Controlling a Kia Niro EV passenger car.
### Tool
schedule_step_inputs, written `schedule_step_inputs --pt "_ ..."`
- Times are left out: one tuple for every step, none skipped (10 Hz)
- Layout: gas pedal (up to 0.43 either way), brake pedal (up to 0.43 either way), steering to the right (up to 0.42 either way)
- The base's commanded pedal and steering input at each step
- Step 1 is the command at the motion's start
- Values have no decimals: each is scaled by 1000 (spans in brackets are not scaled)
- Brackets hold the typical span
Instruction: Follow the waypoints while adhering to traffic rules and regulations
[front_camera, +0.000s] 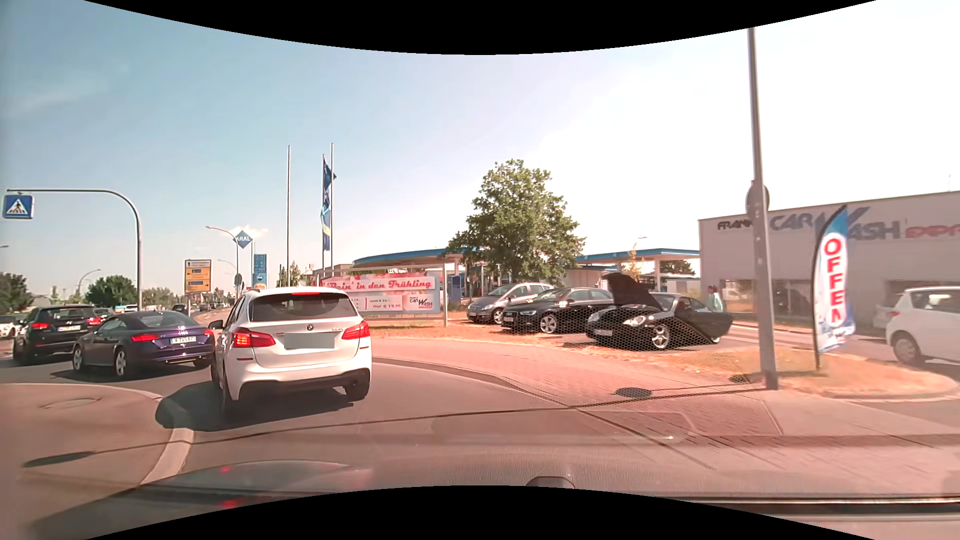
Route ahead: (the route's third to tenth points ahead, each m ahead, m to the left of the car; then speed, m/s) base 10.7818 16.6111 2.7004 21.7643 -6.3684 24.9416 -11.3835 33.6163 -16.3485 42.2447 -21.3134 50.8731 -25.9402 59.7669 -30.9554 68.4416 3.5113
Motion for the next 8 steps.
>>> schedule_step_inputs --pt "0 311 -274" --pt "0 317 -280" --pt "0 329 -284" --pt "0 323 -285" --pt "0 323 -290" --pt "0 329 -298" --pt "0 323 -308" --pt "0 293 -323"
